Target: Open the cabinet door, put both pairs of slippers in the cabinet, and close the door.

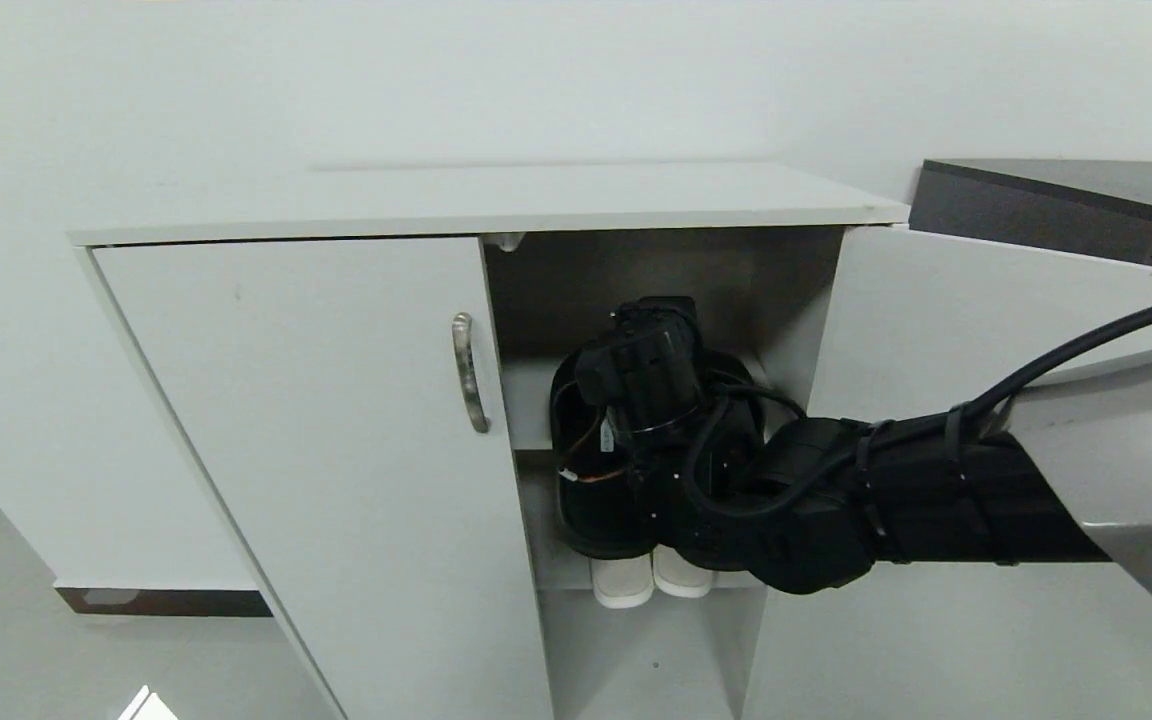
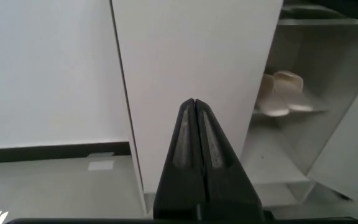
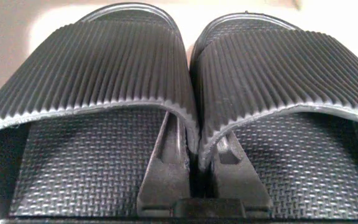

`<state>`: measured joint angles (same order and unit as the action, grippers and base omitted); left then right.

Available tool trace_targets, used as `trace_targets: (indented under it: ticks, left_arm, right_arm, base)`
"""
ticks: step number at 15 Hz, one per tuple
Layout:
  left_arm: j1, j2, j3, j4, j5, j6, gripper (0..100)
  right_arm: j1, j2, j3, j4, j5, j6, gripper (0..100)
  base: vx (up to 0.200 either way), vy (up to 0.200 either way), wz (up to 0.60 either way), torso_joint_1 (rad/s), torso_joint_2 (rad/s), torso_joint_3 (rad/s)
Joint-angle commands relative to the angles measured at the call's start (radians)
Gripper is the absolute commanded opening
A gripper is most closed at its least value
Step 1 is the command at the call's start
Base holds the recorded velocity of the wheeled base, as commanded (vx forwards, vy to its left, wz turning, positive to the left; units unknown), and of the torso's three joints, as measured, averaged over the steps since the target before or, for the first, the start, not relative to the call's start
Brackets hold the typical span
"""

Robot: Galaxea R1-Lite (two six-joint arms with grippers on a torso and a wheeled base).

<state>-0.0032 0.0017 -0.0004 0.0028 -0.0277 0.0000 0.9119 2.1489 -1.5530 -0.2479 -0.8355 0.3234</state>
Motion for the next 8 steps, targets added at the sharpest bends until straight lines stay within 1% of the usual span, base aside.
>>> trace_targets:
  ticks: [1, 4, 8]
  left_arm:
    - [0.0, 0.0, 0.0, 0.0, 0.0, 0.0, 0]
    - [0.0, 0.0, -0.001, 0.0, -0.001, 0.005, 0]
    - [0.0, 0.0, 0.0, 0.0, -0.001, 0.005, 0]
  right_arm:
    - [-0.008, 0.014, -0.012, -0.001, 0.003, -0.009, 0]
    - [-0.03, 0.062, -0.073, 0.001, 0.007, -0.018, 0]
    - [-0.057, 0.108, -0.142, -0.002, 0.007, -0.061, 0]
  base:
    - [0.2, 0.0, 0.0, 0.007, 0.0, 0.002]
    - [0.2, 0.0, 0.0, 0.004, 0.0, 0.001]
    - [0.0, 0.0, 0.0, 0.0, 0.0, 0.0]
